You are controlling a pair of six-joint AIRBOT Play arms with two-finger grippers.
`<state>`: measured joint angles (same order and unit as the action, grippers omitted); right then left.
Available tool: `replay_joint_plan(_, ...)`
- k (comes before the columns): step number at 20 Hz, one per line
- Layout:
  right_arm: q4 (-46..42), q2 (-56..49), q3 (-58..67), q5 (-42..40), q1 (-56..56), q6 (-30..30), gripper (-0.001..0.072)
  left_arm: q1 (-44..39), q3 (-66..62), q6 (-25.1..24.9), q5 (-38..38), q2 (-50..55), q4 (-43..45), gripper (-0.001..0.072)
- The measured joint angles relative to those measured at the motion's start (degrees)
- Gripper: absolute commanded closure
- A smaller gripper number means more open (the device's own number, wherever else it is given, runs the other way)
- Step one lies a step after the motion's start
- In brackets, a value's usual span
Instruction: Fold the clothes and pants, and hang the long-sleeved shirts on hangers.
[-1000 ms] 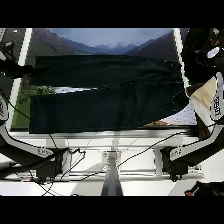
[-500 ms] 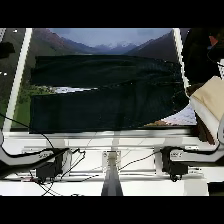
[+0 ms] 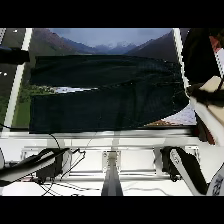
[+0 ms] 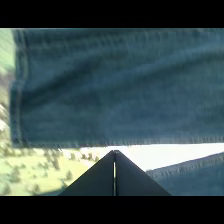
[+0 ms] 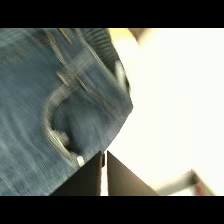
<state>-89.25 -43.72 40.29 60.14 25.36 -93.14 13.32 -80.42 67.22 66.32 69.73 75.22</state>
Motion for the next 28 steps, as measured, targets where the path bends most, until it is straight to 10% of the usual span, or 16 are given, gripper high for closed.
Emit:
replay_joint_plan(3,1.2,2.8,-8.8,-4.2,3.8,-5.7,0.0313,0.0,3.2,-0.4,-0.2,-0.5,-0.4,0.0256)
replay_joint_plan(13,18.3,-14.1,-14.3,-24.8,6.7,-9.5,0.0202,4.5,5.8,3.2,-0.9,2.7,-0.7,0.0206)
replay_joint_plan(19,21.5,-20.0,-13.8,-35.6,6.8,-6.1,0.0327,11.3,5.8,6.5,0.1,5.0,-0.7,0.0208)
replay_joint_plan(24,21.9,-21.4,-13.5,-36.8,6.8,0.2,0.0663,17.2,5.9,7.4,8.9,8.1,1.7,0.0208)
replay_joint_plan(28,21.7,-21.6,-13.4,-37.0,6.8,2.5,0.0678,21.7,8.6,7.6,14.2,9.6,3.1,0.0207)
